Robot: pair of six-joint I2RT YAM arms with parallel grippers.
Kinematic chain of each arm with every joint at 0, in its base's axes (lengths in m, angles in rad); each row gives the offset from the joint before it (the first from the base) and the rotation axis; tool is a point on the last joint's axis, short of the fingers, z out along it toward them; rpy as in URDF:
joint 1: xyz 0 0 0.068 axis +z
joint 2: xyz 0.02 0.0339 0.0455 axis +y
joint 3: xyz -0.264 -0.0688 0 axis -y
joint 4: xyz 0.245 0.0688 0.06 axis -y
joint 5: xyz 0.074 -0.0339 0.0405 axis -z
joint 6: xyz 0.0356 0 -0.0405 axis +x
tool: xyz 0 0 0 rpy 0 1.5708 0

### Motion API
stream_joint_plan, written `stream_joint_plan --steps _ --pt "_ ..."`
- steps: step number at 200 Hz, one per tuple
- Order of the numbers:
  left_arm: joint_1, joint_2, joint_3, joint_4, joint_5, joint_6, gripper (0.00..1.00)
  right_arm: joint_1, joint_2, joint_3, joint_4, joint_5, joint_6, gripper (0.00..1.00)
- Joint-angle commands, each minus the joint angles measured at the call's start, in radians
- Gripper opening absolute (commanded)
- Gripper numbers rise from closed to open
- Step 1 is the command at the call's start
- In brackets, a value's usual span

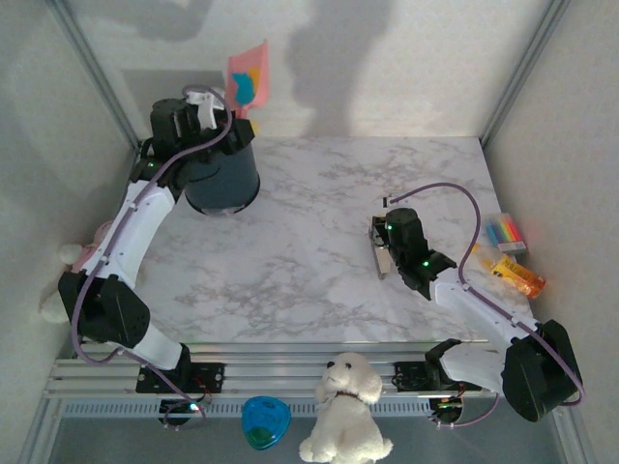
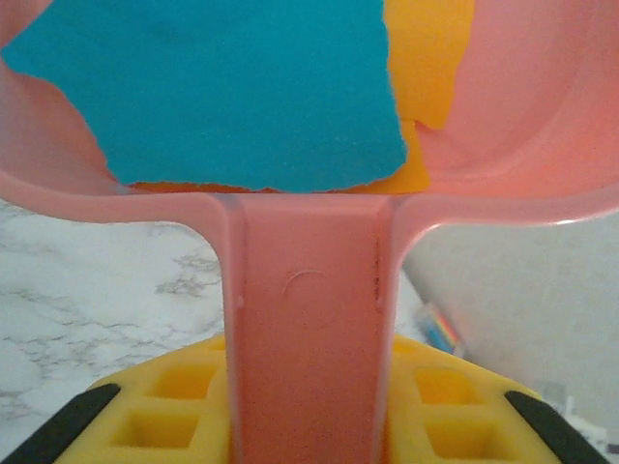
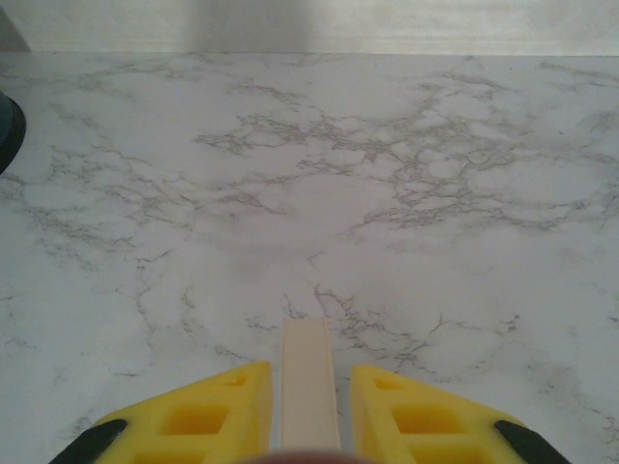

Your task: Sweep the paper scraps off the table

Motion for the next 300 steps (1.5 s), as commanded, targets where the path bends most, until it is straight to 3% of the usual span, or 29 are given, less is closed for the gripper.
stream_joint_plan --steps 1,53,148,213,300 --pt "0.026 0.02 -0.01 0.088 0.089 -0.109 0.0 -0.006 0.0 0.024 0.003 0.003 0.015 0.0" --pt "0.073 0.074 -0.034 0.19 0.191 -0.271 0.0 -0.006 0.006 0.025 -0.005 0.009 0.017 0.0" --pt "0.125 0.106 -0.172 0.536 0.253 -0.631 0.0 -0.007 0.005 0.022 -0.01 0.007 0.02 0.0" --pt "0.142 0.107 -0.308 0.912 0.219 -0.993 0.0 -0.005 0.007 0.017 -0.014 0.006 0.024 0.0" --pt "0.143 0.125 -0.419 1.248 0.15 -1.311 0.0 -0.006 0.011 0.013 -0.01 0.004 0.029 0.0"
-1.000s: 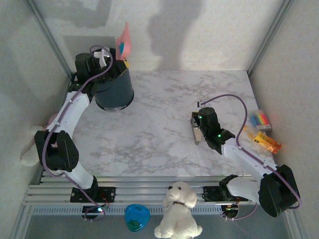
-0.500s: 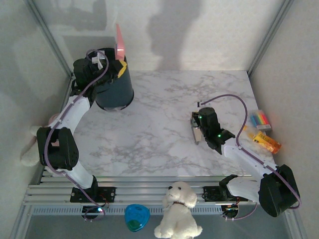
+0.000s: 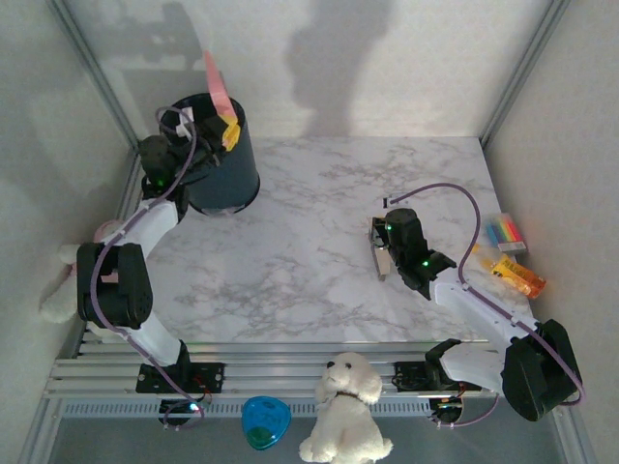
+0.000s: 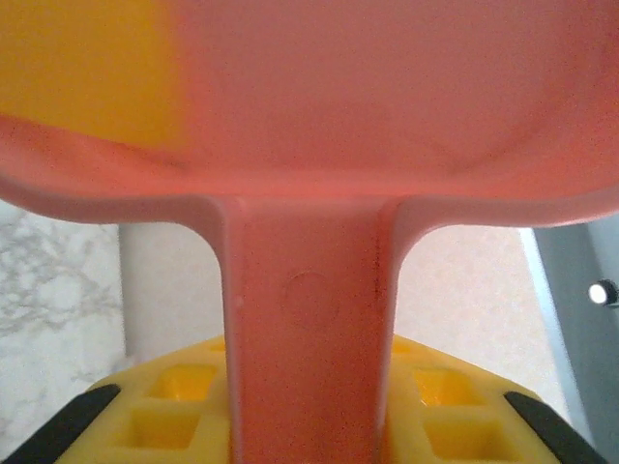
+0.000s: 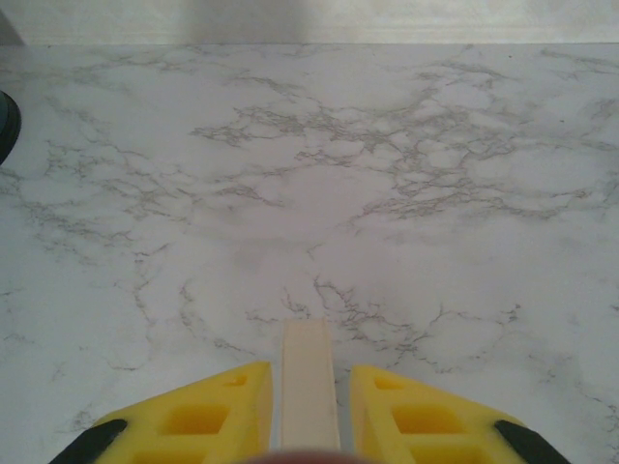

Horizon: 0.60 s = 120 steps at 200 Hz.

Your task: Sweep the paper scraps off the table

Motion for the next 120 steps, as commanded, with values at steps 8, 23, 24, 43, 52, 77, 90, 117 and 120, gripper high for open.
stream_joint_plan --steps 8,23,24,43,52,77,90,117,120 --pt "0.007 0.017 -0.042 0.24 -0.042 -0.165 0.0 -0.006 0.01 0.013 0.006 0.001 0.012 0.0" --pt "0.007 0.022 -0.058 0.266 -0.063 -0.192 0.0 -0.006 0.012 0.013 0.005 -0.002 0.013 0.0" --pt "0.007 0.022 -0.058 0.269 -0.065 -0.194 0.0 -0.005 0.012 0.014 0.005 -0.002 0.013 0.0" --pt "0.006 0.029 -0.072 0.322 -0.081 -0.234 0.0 -0.006 0.012 0.013 0.003 -0.002 0.013 0.0" --pt "0.005 0.03 -0.079 0.34 -0.092 -0.252 0.0 -0.006 0.01 0.013 0.003 -0.001 0.013 0.0" --pt "0.004 0.038 -0.104 0.408 -0.122 -0.304 0.0 -0.006 0.011 0.013 0.002 -0.002 0.013 0.0" --pt "0.004 0.046 -0.117 0.454 -0.141 -0.341 0.0 -0.005 0.013 0.012 0.004 -0.002 0.015 0.0" --pt "0.004 0.055 -0.148 0.523 -0.18 -0.403 0.0 -0.005 0.017 0.01 0.006 -0.007 0.019 0.0" --pt "0.004 0.055 -0.15 0.527 -0.186 -0.407 0.0 -0.005 0.016 0.011 0.006 -0.008 0.019 0.0"
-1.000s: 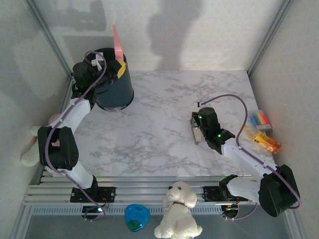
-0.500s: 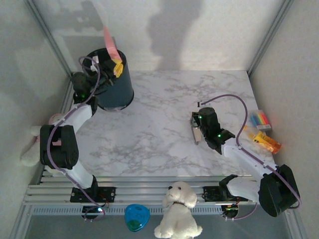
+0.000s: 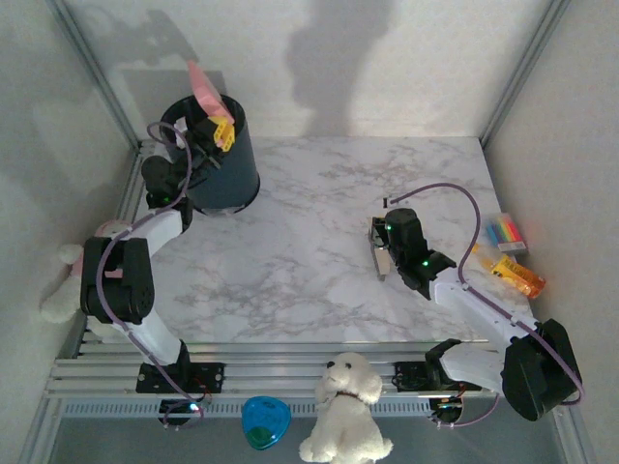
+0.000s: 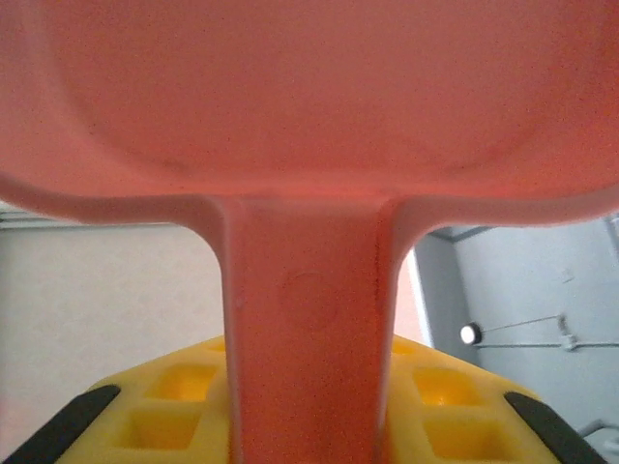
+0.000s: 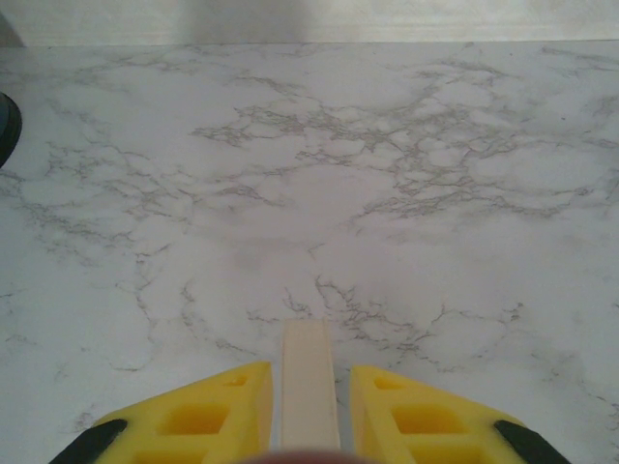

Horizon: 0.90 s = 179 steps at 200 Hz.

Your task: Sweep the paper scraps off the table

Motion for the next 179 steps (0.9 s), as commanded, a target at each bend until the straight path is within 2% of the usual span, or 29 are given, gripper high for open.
stream_joint_plan --steps 1,40,80,106,130,179 --pt "0.004 0.01 -0.023 0.167 -0.051 -0.079 0.0 -0.006 0.014 0.011 0.005 -0.007 0.015 0.0" --pt "0.001 0.015 -0.031 0.184 -0.062 -0.081 0.0 -0.006 0.012 0.006 0.005 -0.004 0.015 0.0" --pt "-0.001 -0.024 -0.019 0.096 -0.05 -0.009 0.0 -0.006 0.007 -0.001 0.008 0.0 0.014 0.0" --pt "-0.002 -0.074 0.014 -0.095 -0.029 0.147 0.0 -0.006 0.005 -0.003 0.008 0.003 0.013 0.0" --pt "-0.01 -0.13 0.075 -0.386 -0.02 0.374 0.0 -0.006 0.002 -0.007 0.01 0.005 0.014 0.0" --pt "-0.034 -0.2 0.229 -0.865 -0.086 0.767 0.0 -0.006 0.003 -0.007 0.014 0.005 0.014 0.0"
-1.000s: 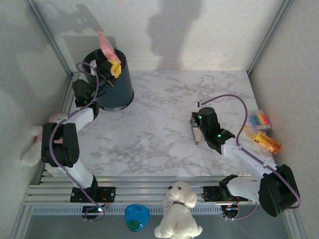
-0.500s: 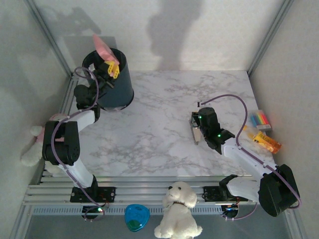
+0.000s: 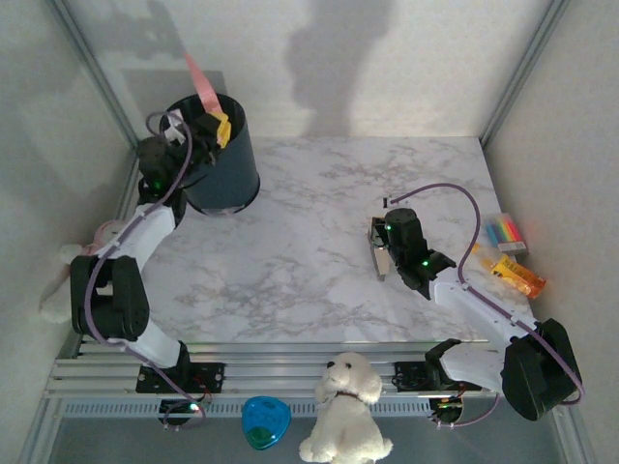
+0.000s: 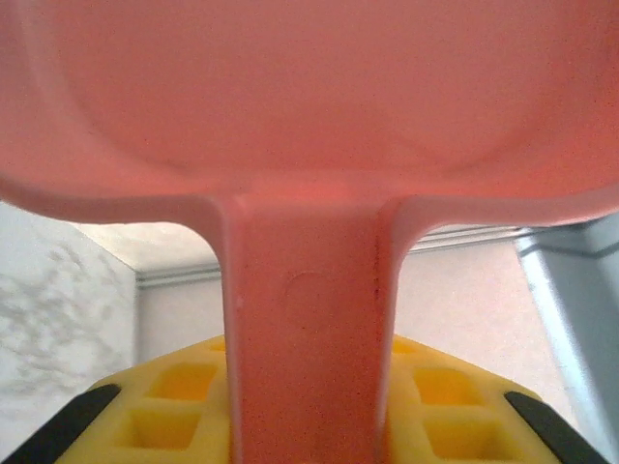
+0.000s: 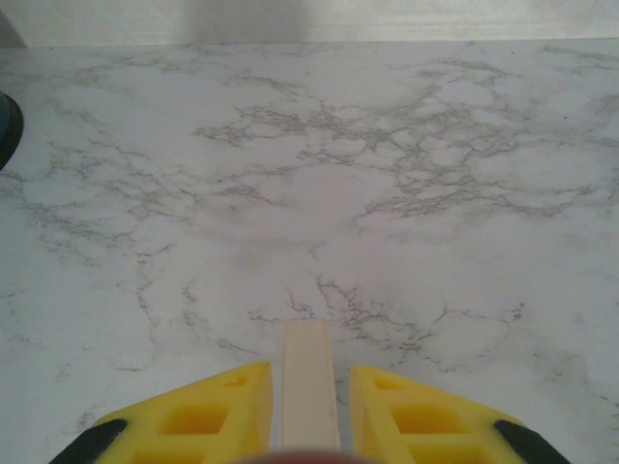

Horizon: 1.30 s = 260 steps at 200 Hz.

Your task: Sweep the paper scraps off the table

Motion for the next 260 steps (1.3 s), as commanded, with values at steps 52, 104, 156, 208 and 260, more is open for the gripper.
stream_joint_plan --steps 52,104,156,208,260 --pt "-0.093 -0.022 0.277 -0.676 -0.109 0.638 0.0 -0.006 -0.002 -0.007 0.017 0.012 0.016 0.0" --pt "-0.236 0.062 0.48 -0.996 -0.297 0.951 0.0 -0.007 -0.004 -0.003 0.017 0.012 0.014 0.0" --pt "-0.356 0.144 0.601 -1.163 -0.497 1.113 0.0 -0.007 -0.009 -0.006 0.012 0.022 0.01 0.0" --pt "-0.45 0.235 0.706 -1.299 -0.66 1.224 0.0 -0.006 -0.016 -0.009 0.009 0.037 0.009 0.0" --pt "-0.522 0.326 0.783 -1.419 -0.776 1.321 0.0 -0.007 -0.031 -0.018 0.004 0.057 0.005 0.0"
